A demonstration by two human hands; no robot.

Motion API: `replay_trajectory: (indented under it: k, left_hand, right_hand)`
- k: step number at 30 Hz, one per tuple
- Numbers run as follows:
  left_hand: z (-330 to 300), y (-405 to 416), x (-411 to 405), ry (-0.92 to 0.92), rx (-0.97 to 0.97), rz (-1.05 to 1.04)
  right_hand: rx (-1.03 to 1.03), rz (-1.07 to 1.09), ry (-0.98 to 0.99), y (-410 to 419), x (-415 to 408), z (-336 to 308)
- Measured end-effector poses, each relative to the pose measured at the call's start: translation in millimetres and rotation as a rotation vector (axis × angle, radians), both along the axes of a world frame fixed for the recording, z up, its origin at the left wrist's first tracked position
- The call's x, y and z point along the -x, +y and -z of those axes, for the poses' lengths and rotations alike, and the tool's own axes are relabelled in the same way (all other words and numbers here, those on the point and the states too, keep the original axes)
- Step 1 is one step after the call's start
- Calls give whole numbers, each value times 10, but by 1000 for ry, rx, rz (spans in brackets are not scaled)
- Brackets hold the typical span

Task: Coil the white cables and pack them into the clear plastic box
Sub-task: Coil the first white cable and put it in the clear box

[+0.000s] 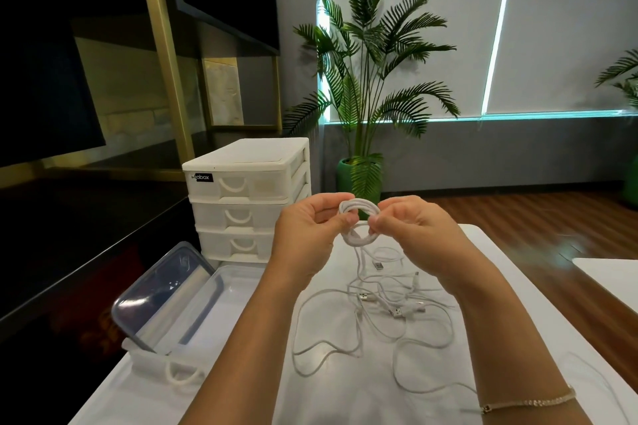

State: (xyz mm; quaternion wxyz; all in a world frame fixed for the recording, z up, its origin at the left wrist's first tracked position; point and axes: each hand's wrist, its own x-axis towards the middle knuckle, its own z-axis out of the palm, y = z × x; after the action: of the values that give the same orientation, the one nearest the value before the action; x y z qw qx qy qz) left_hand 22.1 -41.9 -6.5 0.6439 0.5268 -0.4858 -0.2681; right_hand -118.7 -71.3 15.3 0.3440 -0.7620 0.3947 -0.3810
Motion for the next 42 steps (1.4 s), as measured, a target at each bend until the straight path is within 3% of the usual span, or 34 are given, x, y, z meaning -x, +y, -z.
replay_trajectory:
  k: [9, 16, 22, 27, 37, 42]
  left_hand:
    - [6, 22, 81, -378, 108, -296]
    - [52, 3, 142, -501, 161, -380]
    - [49, 0, 77, -473, 125, -390]
    - [21, 13, -25, -352, 32, -334]
    - [18, 49, 62, -505, -76, -188]
    - [8, 58, 57, -347, -17, -57]
  right_hand:
    - [-13, 7, 76, -7, 19, -10]
    - [-221, -46, -65, -49, -10, 28]
    - [-409, -180, -357, -48, 71, 26]
    - [-268, -110, -327, -109, 76, 51]
    - [90, 114, -223, -192, -43, 149]
    - [161, 140, -198, -178, -71, 158]
